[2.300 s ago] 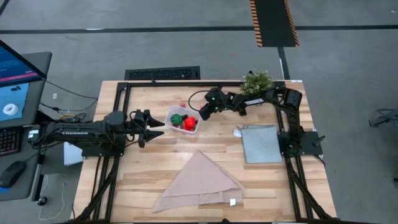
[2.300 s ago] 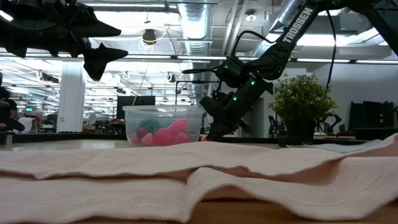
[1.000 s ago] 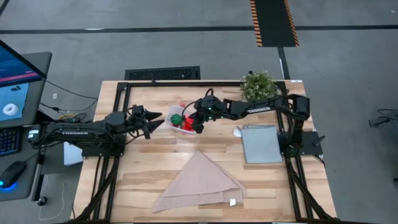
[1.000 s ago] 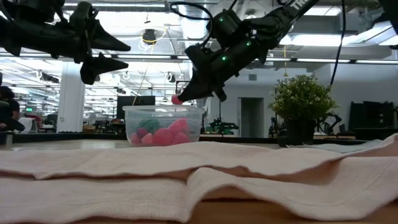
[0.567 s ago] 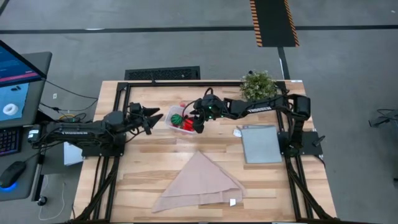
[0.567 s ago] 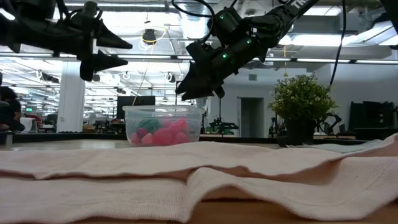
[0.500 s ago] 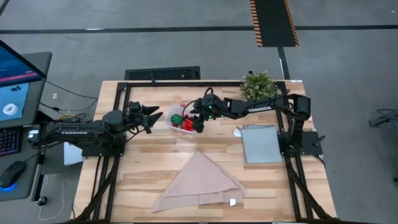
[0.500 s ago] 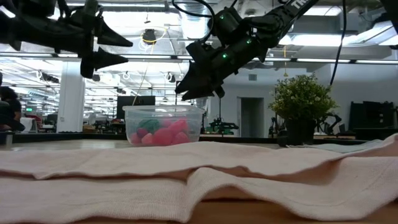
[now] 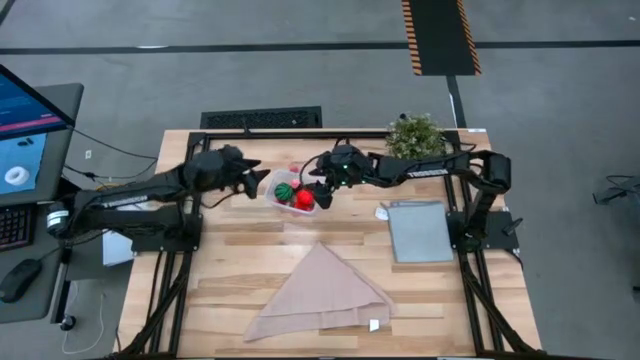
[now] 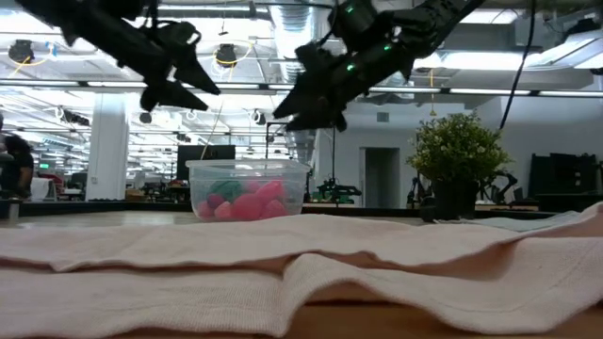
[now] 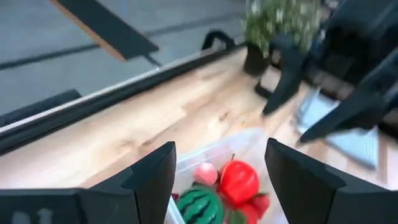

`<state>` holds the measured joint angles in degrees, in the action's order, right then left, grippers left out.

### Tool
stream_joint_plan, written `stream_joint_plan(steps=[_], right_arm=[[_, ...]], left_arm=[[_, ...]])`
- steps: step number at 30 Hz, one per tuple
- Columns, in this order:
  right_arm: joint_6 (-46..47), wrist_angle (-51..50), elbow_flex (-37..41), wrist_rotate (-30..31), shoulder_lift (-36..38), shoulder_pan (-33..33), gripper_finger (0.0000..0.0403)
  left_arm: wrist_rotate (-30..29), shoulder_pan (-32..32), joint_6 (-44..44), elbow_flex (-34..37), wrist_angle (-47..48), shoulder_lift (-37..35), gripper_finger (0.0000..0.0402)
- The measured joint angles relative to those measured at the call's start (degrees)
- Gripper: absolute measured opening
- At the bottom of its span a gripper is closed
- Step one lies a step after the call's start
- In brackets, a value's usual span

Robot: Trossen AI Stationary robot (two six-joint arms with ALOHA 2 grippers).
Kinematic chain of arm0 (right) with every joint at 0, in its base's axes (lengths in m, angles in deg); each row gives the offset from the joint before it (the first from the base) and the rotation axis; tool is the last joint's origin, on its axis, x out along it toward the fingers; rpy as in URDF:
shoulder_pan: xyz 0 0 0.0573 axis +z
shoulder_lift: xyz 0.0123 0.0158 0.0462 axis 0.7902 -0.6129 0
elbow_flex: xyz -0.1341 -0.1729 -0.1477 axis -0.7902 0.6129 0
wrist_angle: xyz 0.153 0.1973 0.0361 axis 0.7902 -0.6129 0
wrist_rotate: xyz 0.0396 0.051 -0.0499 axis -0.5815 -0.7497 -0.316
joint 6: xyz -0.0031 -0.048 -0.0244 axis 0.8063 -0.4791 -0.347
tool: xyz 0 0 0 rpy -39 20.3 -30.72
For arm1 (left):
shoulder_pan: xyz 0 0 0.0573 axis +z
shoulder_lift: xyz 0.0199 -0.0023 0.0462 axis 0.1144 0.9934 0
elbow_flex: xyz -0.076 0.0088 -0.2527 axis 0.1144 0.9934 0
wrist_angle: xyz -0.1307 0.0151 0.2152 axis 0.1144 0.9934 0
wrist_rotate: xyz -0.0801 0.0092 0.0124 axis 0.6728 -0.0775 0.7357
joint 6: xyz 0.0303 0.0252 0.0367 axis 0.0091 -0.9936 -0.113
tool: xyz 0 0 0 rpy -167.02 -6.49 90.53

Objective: Pick and placing Produce into tupperware
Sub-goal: Put the peach into the transparent bin

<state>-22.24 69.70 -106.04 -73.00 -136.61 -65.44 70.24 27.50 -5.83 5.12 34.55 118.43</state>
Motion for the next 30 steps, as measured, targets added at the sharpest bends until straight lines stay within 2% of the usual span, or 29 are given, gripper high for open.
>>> stream_joint_plan(steps=[2, 5, 11, 15, 19, 23, 26, 30], right_arm=[[-0.27, 2.08, 1.54, 0.02, 2.27, -0.29, 0.0255], [-1.18, 3.49, 5.18, 0.25, 6.47, -0.89, 0.0255], [0.15, 6.38, 14.38, 0.55, 18.34, -3.18, 0.0255], [1.47, 6.28, 19.0, 1.74, 23.78, -4.32, 0.0255], [3.96, 5.96, 21.85, 1.73, 27.29, -4.92, 0.0255], [5.88, 4.84, 23.09, 1.7, 29.03, -3.93, 0.0255], [5.93, 3.75, 23.15, 1.7, 29.35, -2.8, 0.0255], [5.52, 2.79, 23.15, 1.74, 29.39, -2.5, 0.0255]], left_arm=[[6.34, 3.78, -3.93, -2.73, 1.86, 3.11, 0.0236], [18.84, 10.09, -8.31, -5.77, 1.78, 7.48, 0.0236], [27.04, 23.59, -14.54, -10.81, 6.42, 13.5, 0.0236], [34.74, 31.49, -16.31, -15.86, 10.53, 21.92, 0.0236], [38.54, 35.35, -20.5, -24.46, 19.17, 33.91, 0.0236], [39.44, 36.79, -27.77, -37.03, 30.1, 44.49, 0.0236], [39.08, 37.04, -29.67, -44.25, 35.96, 49.59, 0.0235], [37.83, 35.97, -29.74, -48.72, 36.84, 53.62, 0.0235]])
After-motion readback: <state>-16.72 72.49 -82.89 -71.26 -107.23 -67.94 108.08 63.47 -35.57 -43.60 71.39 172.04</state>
